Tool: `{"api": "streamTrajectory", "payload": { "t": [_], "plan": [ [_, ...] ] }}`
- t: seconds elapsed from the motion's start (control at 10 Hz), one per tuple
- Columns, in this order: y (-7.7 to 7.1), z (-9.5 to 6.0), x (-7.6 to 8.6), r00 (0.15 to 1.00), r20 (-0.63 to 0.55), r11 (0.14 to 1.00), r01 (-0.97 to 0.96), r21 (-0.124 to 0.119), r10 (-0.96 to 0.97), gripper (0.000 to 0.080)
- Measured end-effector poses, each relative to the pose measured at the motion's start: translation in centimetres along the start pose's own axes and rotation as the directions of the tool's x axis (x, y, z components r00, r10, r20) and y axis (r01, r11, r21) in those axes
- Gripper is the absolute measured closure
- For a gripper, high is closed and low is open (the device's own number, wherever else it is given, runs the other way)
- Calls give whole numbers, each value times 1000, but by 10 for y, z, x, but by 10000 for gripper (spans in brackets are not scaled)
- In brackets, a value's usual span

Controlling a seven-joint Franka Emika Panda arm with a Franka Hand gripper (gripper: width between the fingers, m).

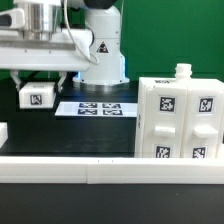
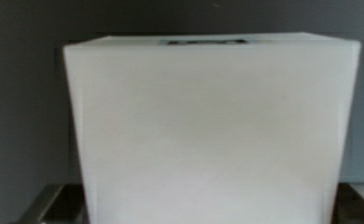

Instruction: Assemble cabinet

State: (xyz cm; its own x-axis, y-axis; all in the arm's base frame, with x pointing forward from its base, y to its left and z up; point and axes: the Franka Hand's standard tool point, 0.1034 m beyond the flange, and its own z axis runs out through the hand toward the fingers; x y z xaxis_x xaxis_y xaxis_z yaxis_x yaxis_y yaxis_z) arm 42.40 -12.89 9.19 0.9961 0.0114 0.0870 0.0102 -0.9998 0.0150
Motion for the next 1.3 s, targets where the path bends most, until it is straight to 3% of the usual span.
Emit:
{"api": "streamTrajectory", "payload": {
  "t": [0.2,0.3,0.4,0.5,0.6,1.2,1.3],
  "plan": [
    [-51,-29,23,998,-2,998,-66,8,66,233],
    [-72,-40,39,992,15,992,-124,-5,124,233],
    [-95,-53,64,989,23,989,-149,-5,149,233],
    [-109,-59,90,987,20,987,-160,1,160,233],
    [-116,-61,106,986,20,986,-166,-3,166,233],
    [-116,-55,102,987,28,987,-158,-5,158,233],
    [-121,-54,102,986,31,986,-165,-7,165,233]
  ]
}}
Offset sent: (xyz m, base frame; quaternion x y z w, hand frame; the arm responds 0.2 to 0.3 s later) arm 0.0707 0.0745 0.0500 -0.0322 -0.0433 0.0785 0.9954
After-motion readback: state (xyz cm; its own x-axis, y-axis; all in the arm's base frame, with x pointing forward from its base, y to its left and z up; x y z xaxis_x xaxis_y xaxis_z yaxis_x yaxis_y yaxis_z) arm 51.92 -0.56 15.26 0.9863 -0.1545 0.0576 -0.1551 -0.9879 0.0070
